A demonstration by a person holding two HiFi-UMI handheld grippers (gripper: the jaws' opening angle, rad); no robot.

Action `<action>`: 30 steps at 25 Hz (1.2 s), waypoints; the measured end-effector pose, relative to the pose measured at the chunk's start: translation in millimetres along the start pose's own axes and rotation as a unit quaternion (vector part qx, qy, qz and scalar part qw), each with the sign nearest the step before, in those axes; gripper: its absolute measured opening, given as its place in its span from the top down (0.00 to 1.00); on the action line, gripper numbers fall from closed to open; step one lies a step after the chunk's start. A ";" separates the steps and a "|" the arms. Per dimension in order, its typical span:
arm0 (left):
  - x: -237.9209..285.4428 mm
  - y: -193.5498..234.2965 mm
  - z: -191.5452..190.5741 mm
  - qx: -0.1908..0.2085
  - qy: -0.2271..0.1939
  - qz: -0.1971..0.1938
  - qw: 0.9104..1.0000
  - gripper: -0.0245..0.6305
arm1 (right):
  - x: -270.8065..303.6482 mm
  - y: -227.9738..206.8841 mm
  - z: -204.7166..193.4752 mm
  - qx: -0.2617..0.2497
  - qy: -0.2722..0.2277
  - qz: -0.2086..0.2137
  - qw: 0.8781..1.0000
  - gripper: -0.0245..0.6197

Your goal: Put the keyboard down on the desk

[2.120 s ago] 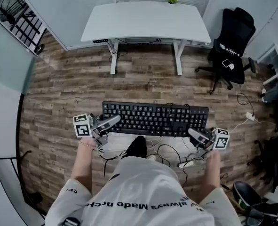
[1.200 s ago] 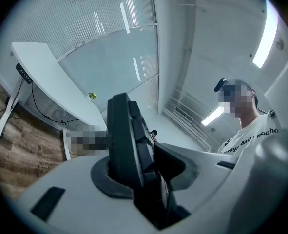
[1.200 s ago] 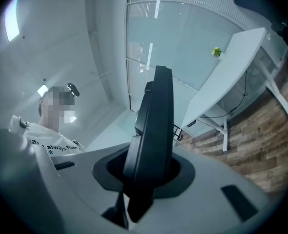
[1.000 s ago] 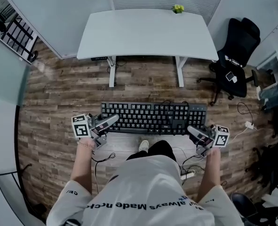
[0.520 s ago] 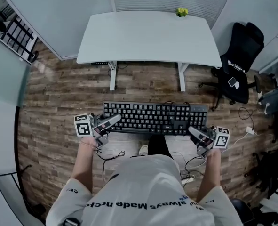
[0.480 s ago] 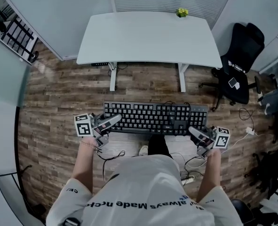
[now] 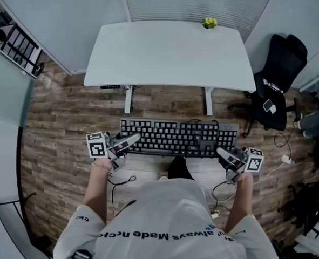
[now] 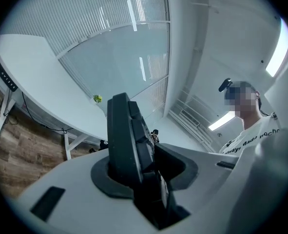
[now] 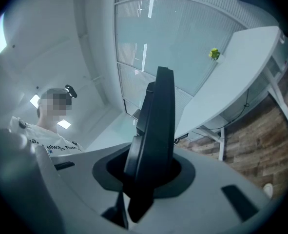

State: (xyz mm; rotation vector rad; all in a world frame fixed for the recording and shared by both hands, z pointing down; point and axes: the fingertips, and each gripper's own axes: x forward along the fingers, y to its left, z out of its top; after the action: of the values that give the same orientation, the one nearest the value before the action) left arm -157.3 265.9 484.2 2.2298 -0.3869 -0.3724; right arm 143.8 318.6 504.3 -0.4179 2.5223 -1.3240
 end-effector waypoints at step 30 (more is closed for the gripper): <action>188.5 128.1 105.2 -0.044 -0.004 0.040 0.998 0.76 | -15.6 -151.8 214.2 0.044 0.016 -0.002 0.999 0.79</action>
State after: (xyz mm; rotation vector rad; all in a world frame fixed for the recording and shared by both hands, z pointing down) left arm -46.2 41.0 492.9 2.1202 -0.4530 -0.3496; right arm 254.9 80.3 514.0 -0.3857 2.4797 -1.4480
